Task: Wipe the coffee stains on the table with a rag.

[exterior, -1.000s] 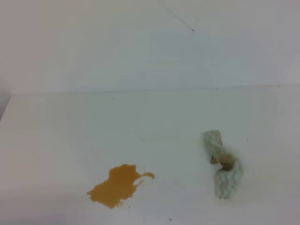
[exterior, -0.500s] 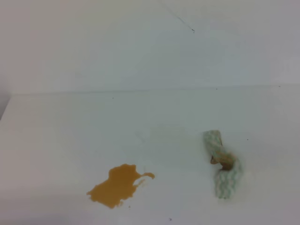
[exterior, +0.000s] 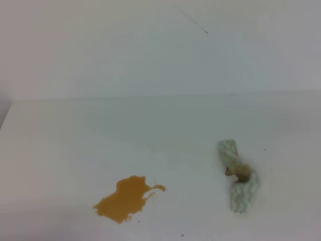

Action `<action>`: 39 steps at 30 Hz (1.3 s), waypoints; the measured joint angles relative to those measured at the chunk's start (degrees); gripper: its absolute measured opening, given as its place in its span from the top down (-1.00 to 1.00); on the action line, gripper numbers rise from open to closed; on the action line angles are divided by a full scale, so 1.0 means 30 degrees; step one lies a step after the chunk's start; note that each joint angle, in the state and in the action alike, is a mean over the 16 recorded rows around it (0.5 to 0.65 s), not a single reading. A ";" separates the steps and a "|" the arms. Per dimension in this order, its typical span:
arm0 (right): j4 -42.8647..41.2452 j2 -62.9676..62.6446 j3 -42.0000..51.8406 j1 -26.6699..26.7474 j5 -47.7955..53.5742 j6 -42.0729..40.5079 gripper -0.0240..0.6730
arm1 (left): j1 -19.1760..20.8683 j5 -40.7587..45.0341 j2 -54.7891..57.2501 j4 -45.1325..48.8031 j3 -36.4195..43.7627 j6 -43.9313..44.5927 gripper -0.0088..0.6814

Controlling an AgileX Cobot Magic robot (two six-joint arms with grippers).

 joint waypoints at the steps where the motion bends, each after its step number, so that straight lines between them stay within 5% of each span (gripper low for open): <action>1: 0.0113 0.0445 -0.0264 0.0246 0.0487 -0.0317 0.94 | 0.0000 0.0000 0.0000 0.0000 0.0000 0.0000 0.97; 14: 0.1083 0.7319 -0.4104 0.2695 0.7057 -0.3645 0.94 | 0.0000 0.0000 0.0000 0.0000 0.0000 0.0000 0.97; 27: 0.1442 1.3461 -0.6316 0.5610 0.7632 -0.4532 0.91 | 0.0000 0.0000 0.0000 0.0008 0.0000 0.0000 0.97; 39: 0.0808 1.8324 -0.6929 0.7333 0.5144 -0.4808 0.43 | 0.0000 0.0000 0.0000 0.0003 0.0000 0.0000 0.97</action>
